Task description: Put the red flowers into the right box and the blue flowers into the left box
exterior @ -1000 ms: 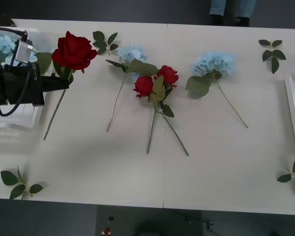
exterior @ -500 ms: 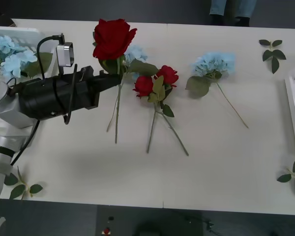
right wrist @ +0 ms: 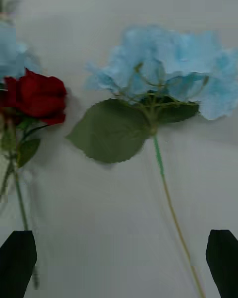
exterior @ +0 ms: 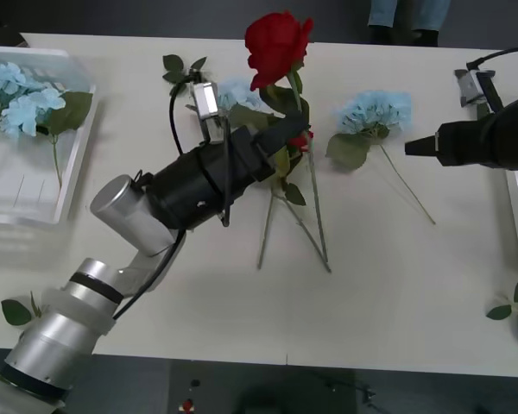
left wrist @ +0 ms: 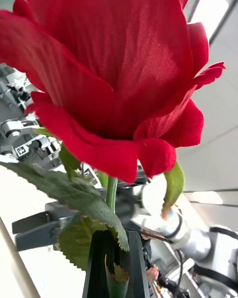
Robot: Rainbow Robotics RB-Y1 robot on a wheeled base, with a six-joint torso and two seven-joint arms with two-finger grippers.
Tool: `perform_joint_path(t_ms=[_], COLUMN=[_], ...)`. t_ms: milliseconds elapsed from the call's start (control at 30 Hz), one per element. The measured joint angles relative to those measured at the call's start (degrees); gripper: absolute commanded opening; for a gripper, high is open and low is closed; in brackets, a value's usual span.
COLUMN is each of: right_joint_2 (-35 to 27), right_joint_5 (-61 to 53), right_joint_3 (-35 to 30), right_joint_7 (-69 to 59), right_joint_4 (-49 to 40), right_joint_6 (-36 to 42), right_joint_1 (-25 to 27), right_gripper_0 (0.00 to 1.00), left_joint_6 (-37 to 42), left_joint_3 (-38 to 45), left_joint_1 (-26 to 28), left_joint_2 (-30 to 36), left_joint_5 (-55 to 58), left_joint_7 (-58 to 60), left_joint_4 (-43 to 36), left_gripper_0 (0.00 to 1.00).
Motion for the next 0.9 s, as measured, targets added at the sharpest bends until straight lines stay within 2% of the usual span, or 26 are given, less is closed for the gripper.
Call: perform_joint_path(t_ms=[100,267,367,500,667,900], right_joint_2=[0.0,0.0,0.0,0.0,0.46,6.7], right_joint_5=[-7.62,-17.37,-21.89,-26.25,-29.25,-29.34], right_joint_3=[-7.15,-21.38,-25.18,-25.4,-23.7,-23.7], right_joint_7=[7.78,22.3,28.35,36.34,39.62,42.49], right_joint_4=[-3.17,-6.44,-7.73,-10.4,-14.77,-17.92], right_joint_6=[6.41,15.74,21.1,22.86,23.69,24.35], right_joint_1=[4.64,15.45,20.18,24.14,27.41,28.24], right_gripper_0=[1.0,1.0,1.0,1.0,1.0,1.0], left_joint_6=[-3.07,-6.5,-7.88,-8.93,-9.21,-9.21], left_joint_3=[-0.9,-0.94,-0.94,-0.95,-0.97,-1.02], left_joint_1=[-0.44,-2.16,-3.17,-4.05,-5.13,-6.18], left_joint_2=[-0.14,-0.14,-0.14,-0.14,-0.14,-0.26], left_joint_5=[0.0,0.0,0.0,-0.01,-0.01,-0.01], left_joint_7=[0.0,0.0,0.0,0.0,0.0,0.0], left_joint_4=[0.0,0.01,0.01,0.01,0.01,0.0], left_gripper_0=[0.0,0.0,0.0,0.0,0.0,0.0])
